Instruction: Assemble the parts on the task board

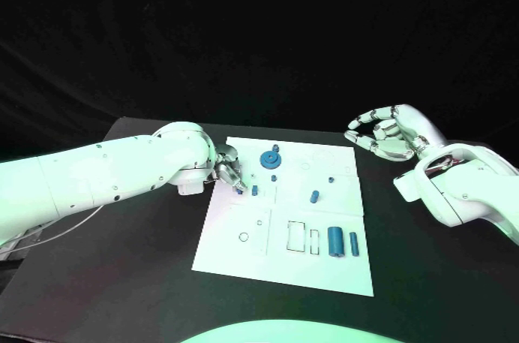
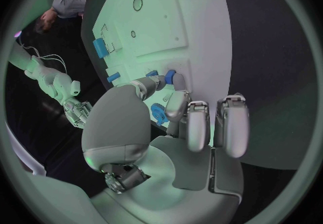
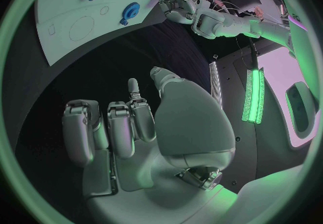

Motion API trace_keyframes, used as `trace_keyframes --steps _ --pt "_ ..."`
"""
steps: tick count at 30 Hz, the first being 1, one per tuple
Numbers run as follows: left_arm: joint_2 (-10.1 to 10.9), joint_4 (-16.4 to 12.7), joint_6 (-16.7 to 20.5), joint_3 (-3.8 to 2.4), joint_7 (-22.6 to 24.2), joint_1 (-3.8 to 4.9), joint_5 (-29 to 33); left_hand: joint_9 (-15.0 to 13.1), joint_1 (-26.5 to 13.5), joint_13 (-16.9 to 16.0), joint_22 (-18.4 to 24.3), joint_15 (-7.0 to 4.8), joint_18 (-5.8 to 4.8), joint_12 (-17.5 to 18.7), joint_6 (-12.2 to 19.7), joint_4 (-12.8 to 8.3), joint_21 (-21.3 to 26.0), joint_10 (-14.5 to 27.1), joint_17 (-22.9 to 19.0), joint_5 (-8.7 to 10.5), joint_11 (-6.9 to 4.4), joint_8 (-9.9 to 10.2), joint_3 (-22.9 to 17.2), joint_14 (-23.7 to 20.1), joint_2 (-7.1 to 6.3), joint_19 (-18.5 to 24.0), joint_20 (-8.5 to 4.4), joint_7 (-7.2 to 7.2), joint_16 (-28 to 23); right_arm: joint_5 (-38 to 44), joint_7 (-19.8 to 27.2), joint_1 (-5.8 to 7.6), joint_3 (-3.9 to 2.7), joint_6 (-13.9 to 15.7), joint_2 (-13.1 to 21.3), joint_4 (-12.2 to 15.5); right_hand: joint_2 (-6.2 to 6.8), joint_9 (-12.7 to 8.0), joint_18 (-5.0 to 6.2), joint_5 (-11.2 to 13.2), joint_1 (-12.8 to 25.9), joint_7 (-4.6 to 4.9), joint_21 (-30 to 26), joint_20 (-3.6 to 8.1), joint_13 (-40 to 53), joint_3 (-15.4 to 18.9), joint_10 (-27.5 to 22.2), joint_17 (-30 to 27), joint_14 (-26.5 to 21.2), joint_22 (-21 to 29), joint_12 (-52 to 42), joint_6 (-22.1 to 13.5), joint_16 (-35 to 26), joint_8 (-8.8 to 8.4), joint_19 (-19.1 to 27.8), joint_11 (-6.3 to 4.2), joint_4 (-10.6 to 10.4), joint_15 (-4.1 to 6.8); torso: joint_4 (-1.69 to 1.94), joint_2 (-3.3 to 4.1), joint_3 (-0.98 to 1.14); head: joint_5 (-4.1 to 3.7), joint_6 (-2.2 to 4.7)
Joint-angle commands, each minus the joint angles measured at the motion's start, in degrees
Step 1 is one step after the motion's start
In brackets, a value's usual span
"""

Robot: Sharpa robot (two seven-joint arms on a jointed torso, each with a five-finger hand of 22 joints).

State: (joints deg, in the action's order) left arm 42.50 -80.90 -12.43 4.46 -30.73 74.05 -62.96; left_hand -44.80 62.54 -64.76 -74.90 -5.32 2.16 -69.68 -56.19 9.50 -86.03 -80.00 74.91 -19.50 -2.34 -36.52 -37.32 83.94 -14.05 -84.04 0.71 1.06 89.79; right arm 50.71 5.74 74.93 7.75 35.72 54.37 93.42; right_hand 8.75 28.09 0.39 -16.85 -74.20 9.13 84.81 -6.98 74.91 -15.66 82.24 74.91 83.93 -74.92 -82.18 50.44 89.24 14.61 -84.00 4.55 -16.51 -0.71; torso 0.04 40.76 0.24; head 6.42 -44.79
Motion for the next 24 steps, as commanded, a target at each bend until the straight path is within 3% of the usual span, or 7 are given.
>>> trace_keyframes --steps 1,11,24 --pt "-0.25 -0.03 -1.32 0.17 -0.18 -0.28 0.69 0.0 -0.76 0.04 -7.21 -0.32 -0.32 -0.12 -0.16 0.74 0.01 0.07 15.09 0.15 -0.29 0.4 1.14 6.06 0.07 -1.94 -0.31 0.21 0.21 0.16 0.36 -0.03 0.0 0.06 0.02 0.13 -0.03 0.06 1.12 -0.21 0.52 -0.23 -0.2 0.57 6.29 -0.03 -0.18 11.8 5.27 -11.61 0.37 -0.16 -0.31 0.4 -2.18 -0.3 -0.01 0.47 0.05 -0.04 0.0 0.0 0.01" --pt "-0.18 0.14 -1.25 0.17 -0.5 -0.29 0.68 0.04 -1.61 -0.13 -7.27 -0.28 -0.33 -0.08 -0.49 3.89 0.04 0.13 15.09 0.17 -0.24 0.75 6.05 6.06 -0.2 -1.99 -0.26 0.25 0.21 0.16 0.36 -0.02 0.0 0.1 0.04 0.1 -0.01 0.06 1.14 -0.19 0.66 -0.22 -0.29 0.57 6.26 0.02 -0.21 11.73 5.25 -11.56 0.39 -0.19 -0.34 0.4 -2.13 -0.29 -0.05 0.47 0.01 0.0 -0.02 0.0 0.12" --pt "0.34 -0.15 0.31 0.08 -0.59 -0.3 0.58 0.0 -1.72 -0.17 -7.22 -0.28 -0.31 0.02 -0.68 6.52 0.11 0.17 15.09 0.22 -0.19 0.94 9.71 6.06 -0.21 -1.97 -0.24 0.31 0.21 0.16 0.36 -0.02 0.0 0.17 0.13 0.14 0.01 0.06 1.16 -0.16 0.8 -0.21 -0.33 0.57 6.27 0.07 -0.2 11.7 5.24 -11.53 0.39 -0.22 -0.35 0.4 -2.1 -0.29 -0.09 0.46 -0.08 0.04 -0.01 -0.09 0.16"
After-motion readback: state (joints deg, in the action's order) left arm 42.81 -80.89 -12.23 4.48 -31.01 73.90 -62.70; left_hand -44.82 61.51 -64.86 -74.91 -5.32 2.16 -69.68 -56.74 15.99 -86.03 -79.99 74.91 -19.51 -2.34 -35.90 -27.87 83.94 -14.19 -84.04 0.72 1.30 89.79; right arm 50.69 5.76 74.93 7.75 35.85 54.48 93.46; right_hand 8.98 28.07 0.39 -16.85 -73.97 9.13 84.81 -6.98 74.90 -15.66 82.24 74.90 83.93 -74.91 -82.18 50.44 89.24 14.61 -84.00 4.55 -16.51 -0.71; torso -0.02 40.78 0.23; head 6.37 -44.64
